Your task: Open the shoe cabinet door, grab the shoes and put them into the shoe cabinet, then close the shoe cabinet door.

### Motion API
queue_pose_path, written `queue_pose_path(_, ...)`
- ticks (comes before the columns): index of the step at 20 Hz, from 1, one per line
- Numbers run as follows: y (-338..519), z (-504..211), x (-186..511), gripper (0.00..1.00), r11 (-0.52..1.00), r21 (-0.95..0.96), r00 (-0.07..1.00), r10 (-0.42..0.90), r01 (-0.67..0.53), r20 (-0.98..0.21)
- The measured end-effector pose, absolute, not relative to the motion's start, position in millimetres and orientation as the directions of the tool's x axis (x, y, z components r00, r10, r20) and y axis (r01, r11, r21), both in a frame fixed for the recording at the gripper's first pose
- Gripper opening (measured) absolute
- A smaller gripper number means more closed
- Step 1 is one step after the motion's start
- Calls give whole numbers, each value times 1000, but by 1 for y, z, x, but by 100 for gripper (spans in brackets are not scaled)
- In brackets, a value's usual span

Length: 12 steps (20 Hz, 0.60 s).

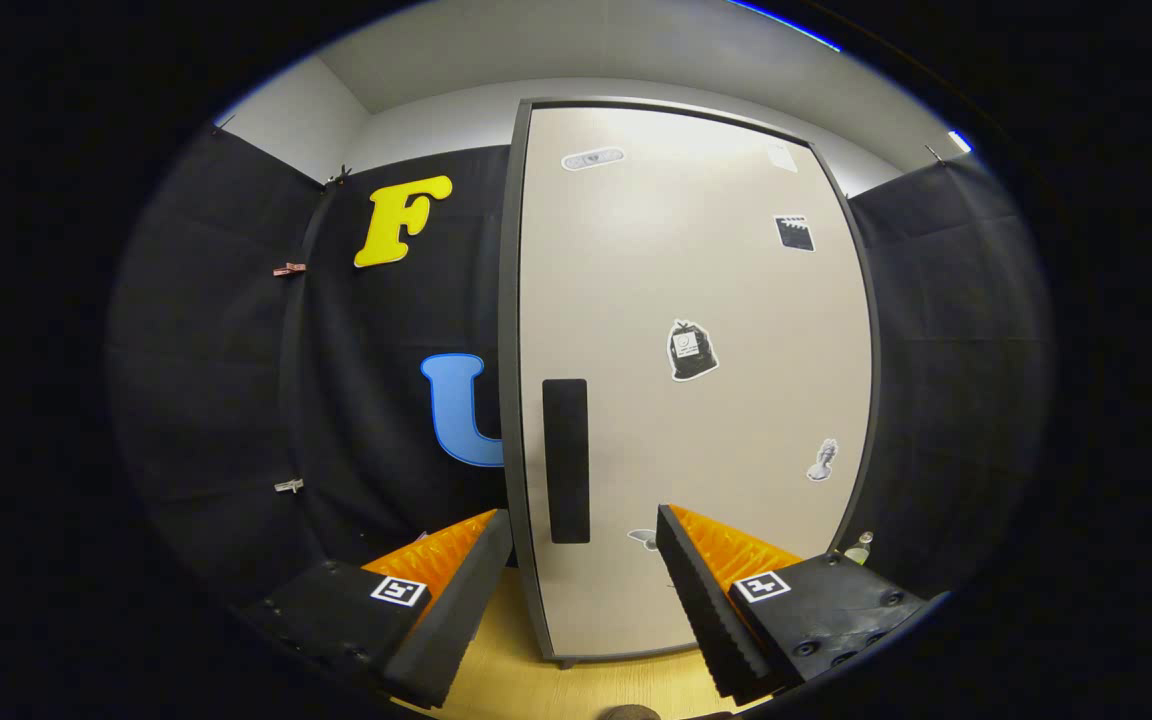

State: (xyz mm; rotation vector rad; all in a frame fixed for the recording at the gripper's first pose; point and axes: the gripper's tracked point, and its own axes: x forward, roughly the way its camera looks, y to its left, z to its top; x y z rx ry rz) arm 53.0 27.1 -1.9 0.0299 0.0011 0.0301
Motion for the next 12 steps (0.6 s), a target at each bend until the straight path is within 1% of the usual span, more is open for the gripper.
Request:
queue_pose_path(5,31,-9,94,96,999,30,1000,13,-12,-8)
queue_pose_path(6,29,-11,100,95,999,37,1000,6,-5,-10)
queue_pose_path(8,30,-14,112,88,999,52,1000,-2,3,-18)
queue_pose_path(11,29,-19,125,88,999,46,1000,-18,20,-25)
queue_pose_path(12,29,-18,127,75,999,45,999,-23,24,-22)
